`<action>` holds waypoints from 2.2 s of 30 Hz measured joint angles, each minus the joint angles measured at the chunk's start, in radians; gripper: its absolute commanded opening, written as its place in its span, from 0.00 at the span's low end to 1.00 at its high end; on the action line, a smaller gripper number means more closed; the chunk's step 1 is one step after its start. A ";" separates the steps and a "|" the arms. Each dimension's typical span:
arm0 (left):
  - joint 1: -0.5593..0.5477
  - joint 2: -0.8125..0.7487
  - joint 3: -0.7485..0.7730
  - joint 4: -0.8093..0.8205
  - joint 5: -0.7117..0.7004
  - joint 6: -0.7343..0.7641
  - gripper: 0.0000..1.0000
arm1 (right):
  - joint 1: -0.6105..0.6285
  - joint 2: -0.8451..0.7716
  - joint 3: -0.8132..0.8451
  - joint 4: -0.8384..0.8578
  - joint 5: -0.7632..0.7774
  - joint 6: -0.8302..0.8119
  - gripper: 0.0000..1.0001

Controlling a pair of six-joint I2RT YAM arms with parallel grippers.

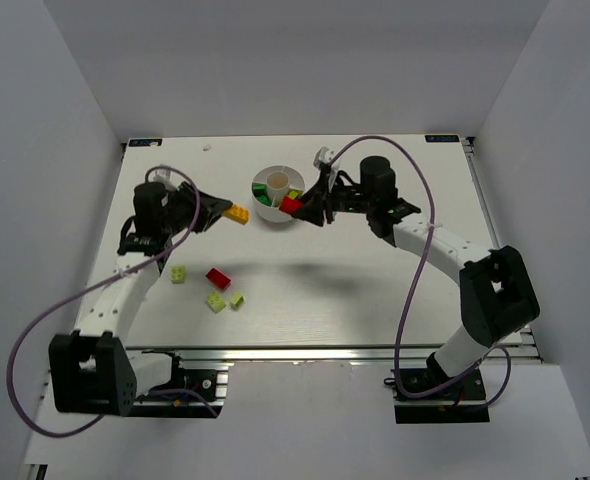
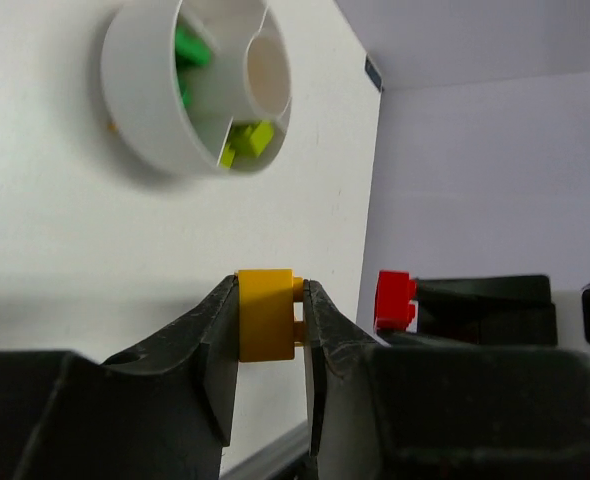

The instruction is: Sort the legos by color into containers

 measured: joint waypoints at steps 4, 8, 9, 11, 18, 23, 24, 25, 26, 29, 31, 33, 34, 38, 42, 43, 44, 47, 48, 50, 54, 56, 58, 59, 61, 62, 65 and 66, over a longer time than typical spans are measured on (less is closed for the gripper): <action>-0.015 0.203 0.187 0.032 -0.017 0.052 0.00 | -0.080 -0.042 -0.025 -0.026 0.023 -0.023 0.00; -0.074 0.392 0.356 0.033 -0.036 0.104 0.00 | -0.127 -0.080 -0.064 -0.053 0.034 -0.038 0.00; -0.090 0.431 0.394 0.027 -0.041 0.114 0.00 | -0.135 -0.088 -0.073 -0.057 0.035 -0.039 0.00; -0.118 0.495 0.456 0.024 -0.051 0.132 0.00 | -0.149 -0.098 -0.085 -0.063 0.036 -0.042 0.00; -0.184 0.634 0.603 0.006 -0.109 0.195 0.00 | -0.171 -0.108 -0.098 -0.080 0.039 -0.042 0.00; -0.190 0.679 0.647 0.005 -0.151 0.216 0.00 | -0.172 -0.108 -0.099 -0.080 0.039 -0.042 0.00; -0.190 0.684 0.651 0.002 -0.159 0.222 0.00 | -0.171 -0.108 -0.100 -0.080 0.039 -0.042 0.00; -0.190 0.688 0.655 -0.001 -0.166 0.225 0.00 | -0.172 -0.108 -0.103 -0.080 0.039 -0.042 0.00; -0.191 0.694 0.660 -0.001 -0.172 0.230 0.00 | -0.172 -0.109 -0.106 -0.080 0.039 -0.042 0.00; -0.194 0.717 0.676 -0.003 -0.183 0.238 0.03 | -0.172 -0.111 -0.116 -0.084 0.038 -0.042 0.00; -0.198 0.735 0.684 -0.004 -0.186 0.241 0.05 | -0.172 -0.111 -0.116 -0.084 0.039 -0.042 0.00; -0.203 0.749 0.688 -0.009 -0.189 0.243 0.13 | -0.174 -0.113 -0.116 -0.084 0.039 -0.042 0.00; -0.205 0.754 0.688 -0.010 -0.189 0.244 0.18 | -0.175 -0.114 -0.116 -0.084 0.039 -0.042 0.00; -0.216 0.763 0.690 -0.020 -0.193 0.248 0.47 | -0.176 -0.116 -0.116 -0.084 0.038 -0.042 0.00; -0.223 0.764 0.700 -0.028 -0.201 0.255 0.62 | -0.176 -0.116 -0.116 -0.084 0.038 -0.042 0.00; -0.223 0.764 0.703 -0.029 -0.203 0.254 0.64 | -0.176 -0.116 -0.117 -0.084 0.038 -0.042 0.00; -0.223 0.764 0.706 -0.029 -0.204 0.254 0.65 | -0.176 -0.116 -0.117 -0.084 0.038 -0.043 0.00; -0.224 0.760 0.710 -0.034 -0.208 0.256 0.66 | -0.176 -0.116 -0.117 -0.084 0.036 -0.045 0.00; -0.224 0.755 0.710 -0.041 -0.211 0.258 0.66 | -0.176 -0.116 -0.117 -0.084 0.033 -0.047 0.00; -0.224 0.739 0.710 -0.059 -0.215 0.262 0.63 | -0.176 -0.116 -0.117 -0.086 0.028 -0.053 0.00; -0.224 0.656 0.678 -0.069 -0.222 0.270 0.39 | -0.176 -0.116 -0.117 -0.105 0.002 -0.082 0.00; -0.223 0.565 0.605 -0.053 -0.204 0.266 0.36 | -0.175 -0.116 -0.117 -0.111 -0.008 -0.101 0.00; -0.223 0.456 0.502 -0.023 -0.158 0.258 0.45 | -0.167 -0.116 -0.115 -0.119 -0.016 -0.130 0.00; -0.223 0.408 0.455 -0.003 -0.123 0.245 0.52 | -0.162 -0.116 -0.114 -0.129 -0.018 -0.152 0.00; -0.225 0.325 0.352 0.061 -0.054 0.211 0.70 | -0.143 -0.113 -0.112 -0.146 -0.020 -0.202 0.00; -0.229 0.291 0.298 0.094 -0.017 0.188 0.74 | -0.131 -0.112 -0.111 -0.158 -0.020 -0.227 0.00; -0.245 0.233 0.157 0.180 0.066 0.116 0.79 | -0.089 -0.106 -0.111 -0.177 -0.019 -0.288 0.00; -0.252 0.225 0.121 0.202 0.089 0.094 0.79 | -0.076 -0.104 -0.111 -0.182 -0.018 -0.306 0.00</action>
